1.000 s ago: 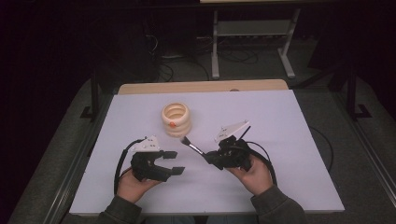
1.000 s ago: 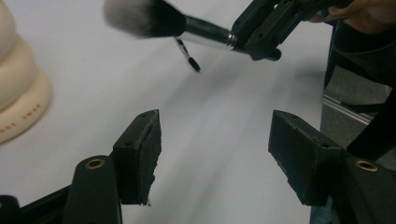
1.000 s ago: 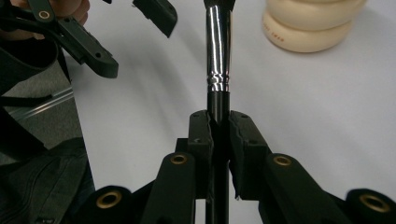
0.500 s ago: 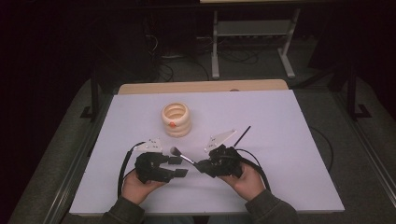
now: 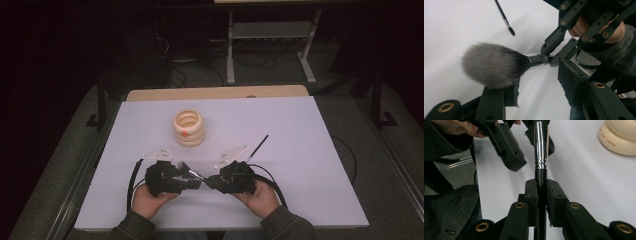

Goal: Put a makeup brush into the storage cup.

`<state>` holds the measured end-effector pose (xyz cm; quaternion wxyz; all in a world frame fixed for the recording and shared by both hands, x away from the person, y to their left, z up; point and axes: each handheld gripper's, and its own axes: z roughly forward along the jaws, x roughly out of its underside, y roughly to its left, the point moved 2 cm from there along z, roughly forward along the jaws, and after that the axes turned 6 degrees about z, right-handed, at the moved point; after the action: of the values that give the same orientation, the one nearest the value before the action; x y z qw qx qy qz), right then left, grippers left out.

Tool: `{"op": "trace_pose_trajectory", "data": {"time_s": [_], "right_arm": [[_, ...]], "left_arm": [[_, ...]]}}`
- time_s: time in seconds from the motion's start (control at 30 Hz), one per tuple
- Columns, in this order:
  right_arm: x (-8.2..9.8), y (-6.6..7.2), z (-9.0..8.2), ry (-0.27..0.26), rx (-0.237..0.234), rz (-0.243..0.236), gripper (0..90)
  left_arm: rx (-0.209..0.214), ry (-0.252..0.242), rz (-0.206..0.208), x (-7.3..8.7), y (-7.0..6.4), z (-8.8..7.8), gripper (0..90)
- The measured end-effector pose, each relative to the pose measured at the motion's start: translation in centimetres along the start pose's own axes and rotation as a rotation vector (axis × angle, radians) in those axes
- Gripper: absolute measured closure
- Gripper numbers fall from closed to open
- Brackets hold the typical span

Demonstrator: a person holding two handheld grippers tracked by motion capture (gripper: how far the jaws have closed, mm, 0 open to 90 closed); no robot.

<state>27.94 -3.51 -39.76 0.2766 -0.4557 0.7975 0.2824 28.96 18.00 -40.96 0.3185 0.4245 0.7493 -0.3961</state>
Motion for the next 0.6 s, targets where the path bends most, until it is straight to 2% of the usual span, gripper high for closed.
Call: {"op": "trace_pose_trajectory", "data": {"time_s": [0.2,0.23,0.27,0.4,0.43,0.5,0.57,0.6], "right_arm": [[0.1,0.2,0.4,0.005,0.005,-0.032,78.7],[0.1,0.1,0.4,0.003,0.009,-0.054,78.8],[0.1,0.4,0.4,0.002,0.004,-0.032,78.8],[0.1,0.5,0.7,0.014,0.018,-0.064,78.8],[0.1,0.7,0.8,0.014,0.011,-0.051,78.8],[0.2,0.7,0.9,0.021,0.014,-0.070,78.8],[0.2,0.8,1.0,0.019,0.012,-0.065,78.8],[0.2,0.8,1.1,0.015,0.012,-0.083,78.7]], "left_arm": [[0.020,-0.024,-0.020,0.1,0.2,-0.1,57.4],[0.025,-0.026,-0.019,0.2,0.2,-0.1,58.7],[0.027,-0.028,-0.022,0.2,0.2,0.0,59.8],[0.040,-0.043,-0.038,0.2,0.2,0.1,65.2],[0.045,-0.048,-0.034,0.2,0.2,0.1,67.4],[0.049,-0.051,-0.025,0.3,0.2,0.0,72.8],[0.068,-0.059,-0.029,0.3,0.2,0.0,75.1],[0.062,-0.061,-0.023,0.2,0.1,0.1,75.6]]}}
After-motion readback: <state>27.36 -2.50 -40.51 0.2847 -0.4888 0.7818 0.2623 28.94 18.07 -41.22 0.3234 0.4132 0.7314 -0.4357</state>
